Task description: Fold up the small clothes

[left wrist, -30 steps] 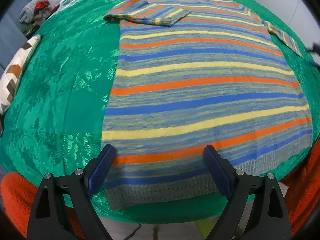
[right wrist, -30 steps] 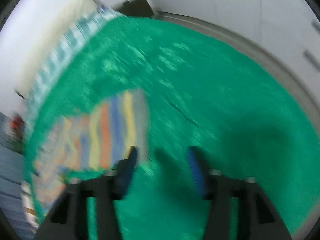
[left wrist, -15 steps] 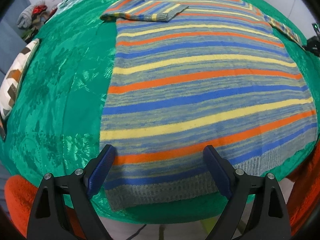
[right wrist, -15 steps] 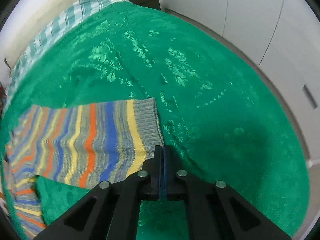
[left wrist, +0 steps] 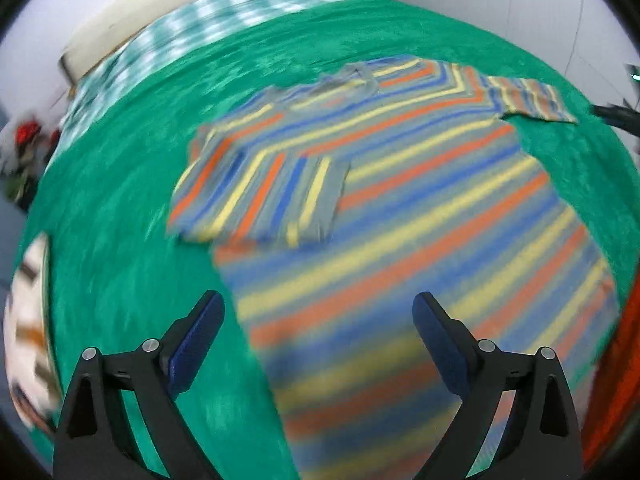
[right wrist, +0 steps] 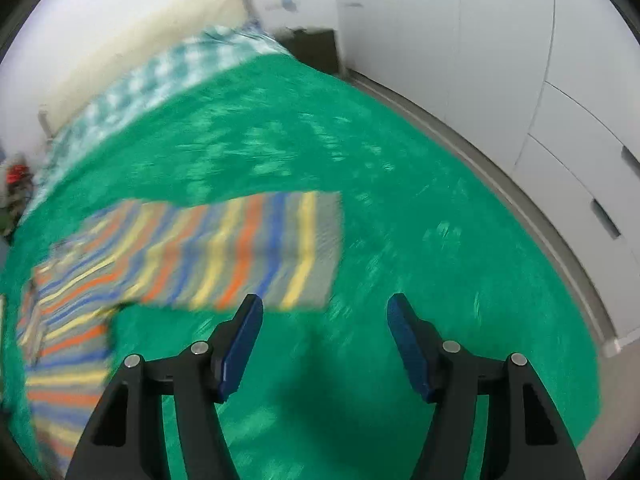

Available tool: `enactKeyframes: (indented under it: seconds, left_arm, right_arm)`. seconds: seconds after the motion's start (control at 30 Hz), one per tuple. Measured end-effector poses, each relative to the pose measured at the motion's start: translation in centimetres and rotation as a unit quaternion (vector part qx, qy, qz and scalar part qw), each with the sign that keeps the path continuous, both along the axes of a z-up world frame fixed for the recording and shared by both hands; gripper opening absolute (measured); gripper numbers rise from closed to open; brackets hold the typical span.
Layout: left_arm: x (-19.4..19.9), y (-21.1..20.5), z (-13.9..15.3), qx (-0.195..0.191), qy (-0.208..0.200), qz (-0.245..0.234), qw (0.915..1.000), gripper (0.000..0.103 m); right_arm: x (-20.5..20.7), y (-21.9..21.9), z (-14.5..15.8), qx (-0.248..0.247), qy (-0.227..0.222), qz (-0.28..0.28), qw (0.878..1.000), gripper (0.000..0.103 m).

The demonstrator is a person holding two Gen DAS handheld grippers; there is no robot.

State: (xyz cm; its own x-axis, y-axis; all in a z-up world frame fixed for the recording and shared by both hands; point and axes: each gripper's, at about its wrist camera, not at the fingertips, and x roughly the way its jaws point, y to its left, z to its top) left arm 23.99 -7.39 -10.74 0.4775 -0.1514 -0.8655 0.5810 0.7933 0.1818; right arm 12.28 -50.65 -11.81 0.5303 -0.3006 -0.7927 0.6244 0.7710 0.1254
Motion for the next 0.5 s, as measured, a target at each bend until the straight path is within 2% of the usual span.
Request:
enactKeyframes:
  seconds: [0.07,0.13,0.17,0.2,0.23,0.27,0.3,0.33,0.37,0.43,0.47,0.5]
  left_arm:
    - [2.4,-2.0,-2.1,0.013,0.012,-0.014,0.9998,0.095]
    - [4.4,-3.1,-4.4,0.033,0.028,-0.025,0.9988,0.084]
    - [5.9,-3.5,-5.9,0.043,0.043,-0.022,0.9979,0.074]
    - [6.7,-3.3,-6.4,0.039,0.054,-0.017,0.9977,0.072]
    - [7.5,-2.7,-6.7,0.017,0.069,-0.003,0.9975,0.07]
    - [8.5,-1.7,-6.5,-0.02,0.084,0.024,0.996,0.053]
    - [8.9,-1.2,-6.2,-0.03,0.089,0.038,0.9948,0.012]
    - [9.6,-0.2,-5.7,-0.048,0.103,0.055,0.992,0.003]
    - [10.3,1.4,-4.5,-0.083,0.108,0.078,0.9876,0.004]
    - [11.2,5.3,-1.9,-0.14,0.087,0.133,0.9773,0.003]
    - [11.8,9.2,-0.2,-0.188,0.079,0.182,0.962,0.003]
    - [11.9,11.1,0.4,-0.205,0.074,0.208,0.9537,0.003]
  right_arm:
    - [-2.1,2.7,0.6,0.017,-0.022,0.023,0.999,0.067]
    - [-3.6,5.6,0.8,0.036,-0.044,0.045,0.997,0.067]
    - [-4.4,7.3,0.8,0.042,-0.054,0.052,0.996,0.067]
    - [-5.0,8.6,0.8,0.047,-0.063,0.059,0.995,0.067]
    - [-5.5,10.0,0.6,0.049,-0.07,0.065,0.994,0.067]
    - [-6.0,11.3,0.4,0.049,-0.074,0.069,0.994,0.067]
    - [-7.3,12.9,0.1,0.044,-0.076,0.074,0.993,0.067]
    - [-7.6,13.7,-0.1,0.04,-0.076,0.077,0.993,0.067]
    - [-7.8,14.7,-0.5,0.033,-0.074,0.08,0.994,0.067]
    - [-7.4,15.7,-0.6,0.006,-0.065,0.089,0.994,0.067]
    - [-7.1,16.1,-0.3,-0.007,-0.067,0.094,0.993,0.067]
    - [-7.0,15.9,-0.4,-0.009,-0.069,0.097,0.993,0.067]
